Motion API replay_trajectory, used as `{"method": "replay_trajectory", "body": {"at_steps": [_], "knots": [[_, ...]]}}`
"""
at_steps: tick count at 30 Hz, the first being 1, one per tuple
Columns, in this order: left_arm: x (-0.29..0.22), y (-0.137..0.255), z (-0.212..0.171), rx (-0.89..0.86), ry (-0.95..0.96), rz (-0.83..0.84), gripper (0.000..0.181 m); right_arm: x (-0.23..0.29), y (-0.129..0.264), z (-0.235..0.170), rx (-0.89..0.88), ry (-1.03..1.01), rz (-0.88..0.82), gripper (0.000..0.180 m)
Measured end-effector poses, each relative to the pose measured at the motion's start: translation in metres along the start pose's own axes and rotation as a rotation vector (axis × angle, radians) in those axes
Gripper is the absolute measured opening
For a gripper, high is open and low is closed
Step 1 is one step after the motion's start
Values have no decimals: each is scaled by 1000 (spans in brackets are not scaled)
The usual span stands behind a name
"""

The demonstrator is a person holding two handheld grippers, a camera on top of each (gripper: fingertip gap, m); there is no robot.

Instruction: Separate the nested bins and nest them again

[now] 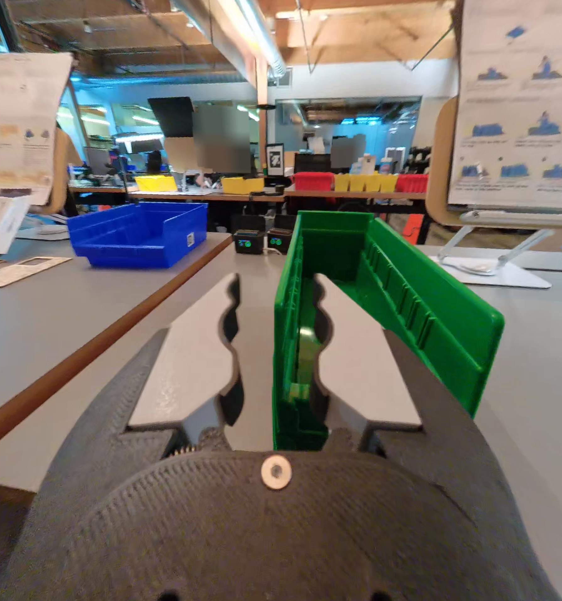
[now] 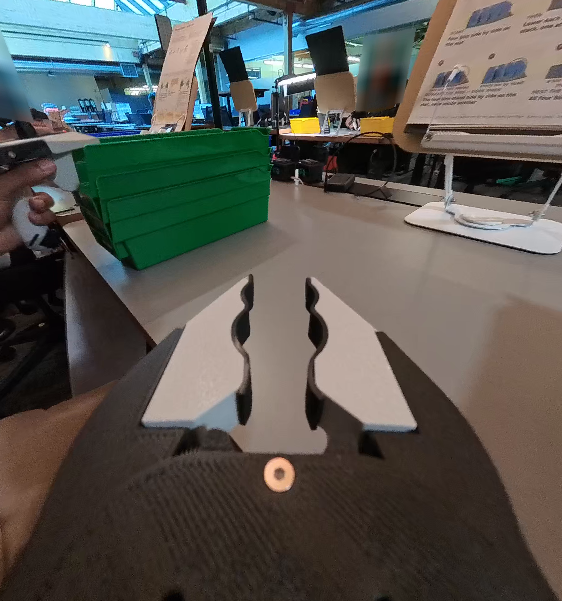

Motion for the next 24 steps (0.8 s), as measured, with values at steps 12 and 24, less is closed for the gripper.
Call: {"method": "replay_trajectory", "body": {"at_steps": [12, 24], "knots": [[5, -2, 13, -39, 147, -167, 0, -3, 0, -6, 36, -7, -5, 28], [17, -3, 16, -38, 369, -221, 0, -2, -1, -7, 44, -5, -4, 27]]}}
Point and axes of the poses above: each gripper's, where its closed fingertips meet, y back along the fingers, z out of its top, x = y × z across the jaws, the point moved 8 cm from there along y, back along the fingers, and after that the axes turned 15 degrees about z, right-handed, at the moved point
